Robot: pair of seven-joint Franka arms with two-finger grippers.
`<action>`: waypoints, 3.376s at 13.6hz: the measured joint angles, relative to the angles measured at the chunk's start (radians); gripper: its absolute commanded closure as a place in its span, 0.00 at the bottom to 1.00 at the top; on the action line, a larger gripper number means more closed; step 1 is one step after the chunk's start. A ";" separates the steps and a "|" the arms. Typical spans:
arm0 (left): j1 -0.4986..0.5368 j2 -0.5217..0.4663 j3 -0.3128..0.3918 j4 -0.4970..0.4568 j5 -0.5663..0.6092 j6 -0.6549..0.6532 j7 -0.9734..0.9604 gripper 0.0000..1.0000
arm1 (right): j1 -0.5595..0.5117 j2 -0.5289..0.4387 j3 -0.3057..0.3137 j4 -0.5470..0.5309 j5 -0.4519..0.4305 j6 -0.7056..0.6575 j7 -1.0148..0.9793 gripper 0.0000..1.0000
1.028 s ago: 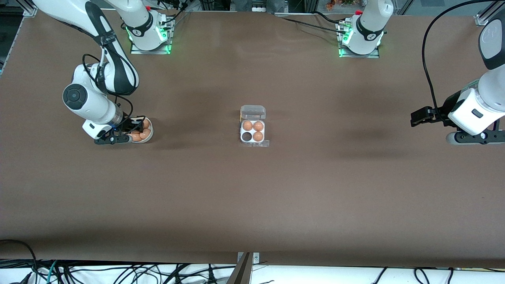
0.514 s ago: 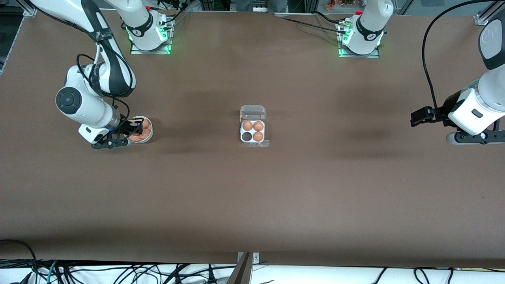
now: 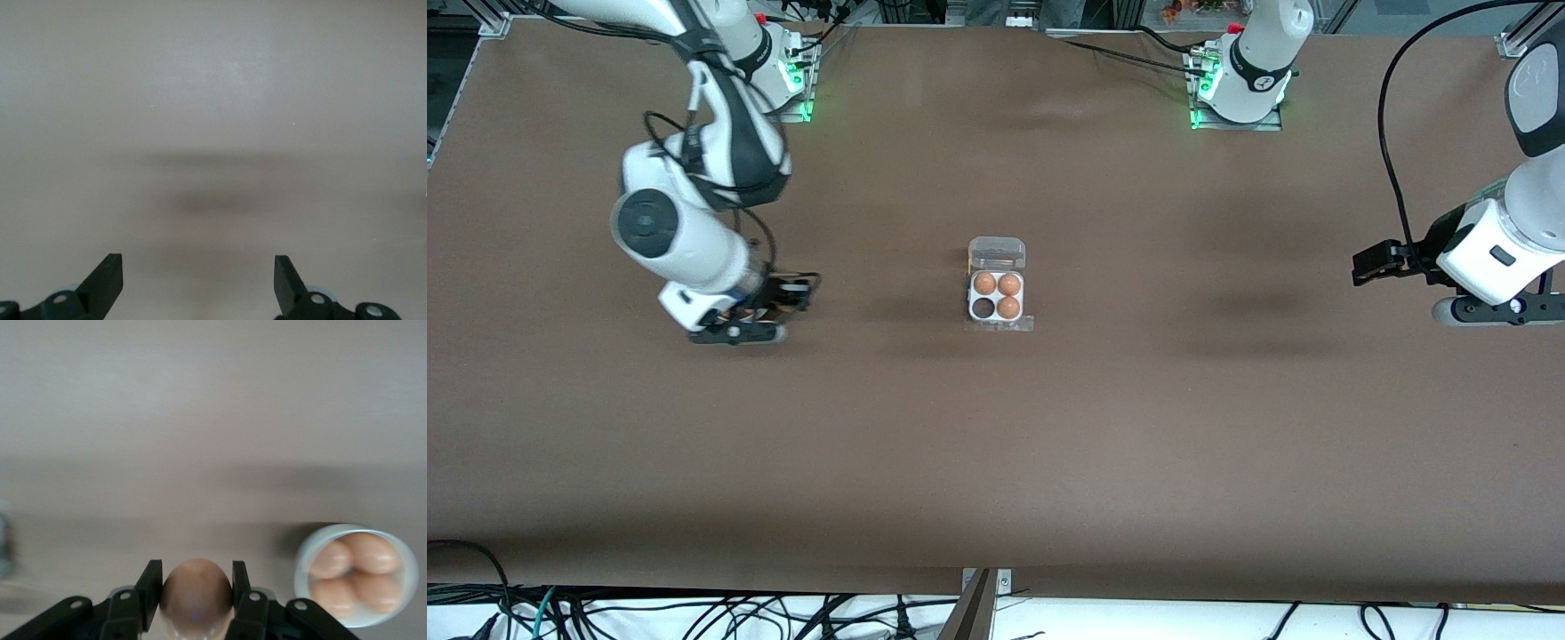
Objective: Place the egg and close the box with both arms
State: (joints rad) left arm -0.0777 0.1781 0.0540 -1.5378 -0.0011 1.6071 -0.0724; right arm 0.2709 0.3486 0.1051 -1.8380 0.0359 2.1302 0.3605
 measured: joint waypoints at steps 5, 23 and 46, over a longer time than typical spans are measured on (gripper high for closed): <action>0.000 0.000 -0.001 0.001 0.000 0.000 0.000 0.00 | 0.157 0.211 0.042 0.248 0.006 -0.001 0.372 0.96; 0.000 0.000 -0.001 0.006 0.000 0.000 0.000 0.00 | 0.335 0.439 0.043 0.414 0.012 0.099 0.569 0.04; -0.094 0.022 -0.071 0.010 -0.274 -0.087 -0.218 0.92 | -0.027 0.061 -0.117 0.402 0.006 -0.249 0.101 0.00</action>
State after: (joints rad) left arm -0.1714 0.2000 -0.0173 -1.5278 -0.2747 1.5198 -0.2906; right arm 0.2443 0.4095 -0.0121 -1.4358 0.0415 1.8807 0.4613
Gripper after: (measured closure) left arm 0.564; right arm 0.000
